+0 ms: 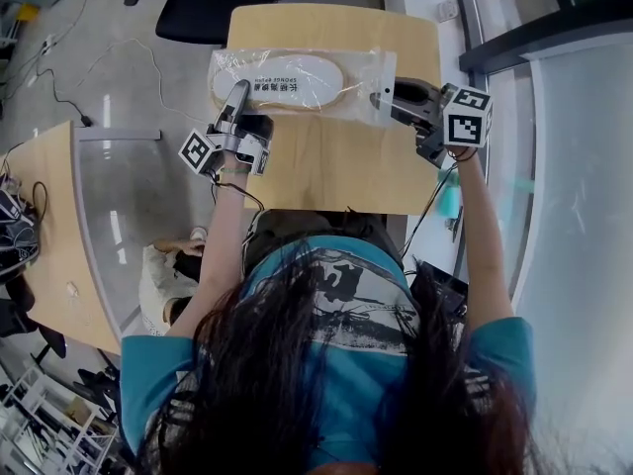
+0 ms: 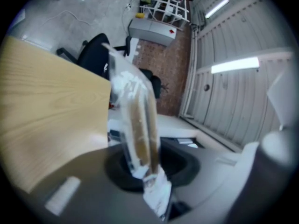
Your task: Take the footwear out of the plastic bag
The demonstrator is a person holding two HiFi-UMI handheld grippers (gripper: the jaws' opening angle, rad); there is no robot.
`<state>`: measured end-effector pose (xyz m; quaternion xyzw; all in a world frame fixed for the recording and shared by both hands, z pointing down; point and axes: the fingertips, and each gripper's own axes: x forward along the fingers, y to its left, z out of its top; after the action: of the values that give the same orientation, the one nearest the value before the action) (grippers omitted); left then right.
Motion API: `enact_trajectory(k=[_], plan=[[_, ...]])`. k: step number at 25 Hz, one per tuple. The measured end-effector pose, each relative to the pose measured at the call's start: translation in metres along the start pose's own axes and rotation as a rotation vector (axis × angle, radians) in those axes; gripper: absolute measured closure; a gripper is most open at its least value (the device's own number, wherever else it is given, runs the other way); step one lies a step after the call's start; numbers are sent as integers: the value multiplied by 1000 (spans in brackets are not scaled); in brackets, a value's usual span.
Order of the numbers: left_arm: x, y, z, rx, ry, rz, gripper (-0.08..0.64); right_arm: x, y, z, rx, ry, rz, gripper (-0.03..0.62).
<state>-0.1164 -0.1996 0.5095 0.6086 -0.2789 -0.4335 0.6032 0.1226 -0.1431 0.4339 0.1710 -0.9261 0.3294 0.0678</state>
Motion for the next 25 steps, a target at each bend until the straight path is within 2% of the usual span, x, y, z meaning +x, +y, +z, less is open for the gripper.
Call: enact_trajectory(k=[4, 7, 12, 14, 16, 19, 22, 25], plan=[[-9, -6, 15, 11, -29, -7, 489, -5, -4, 8, 5, -62, -45, 442], [-14, -6, 20, 15, -38, -1, 489, -7, -2, 16, 15, -98, -31, 443], [-6, 0, 6, 72, 26, 50, 486, 1, 10, 17, -79, -67, -11, 451], [0, -3, 0, 44, 36, 31, 486, 7, 14, 13, -99, -30, 3, 460], [5, -6, -6, 4, 33, 2, 488, 13, 13, 7, -67, 17, 13, 460], [10, -9, -12, -47, 26, -37, 489, 20, 1, -3, 41, 73, -16, 459], [11, -14, -15, -97, 16, -88, 489, 22, -2, -12, 158, 93, -2, 417], [11, -15, -18, -165, -8, -130, 488, 23, 0, -16, 244, 84, 28, 403]])
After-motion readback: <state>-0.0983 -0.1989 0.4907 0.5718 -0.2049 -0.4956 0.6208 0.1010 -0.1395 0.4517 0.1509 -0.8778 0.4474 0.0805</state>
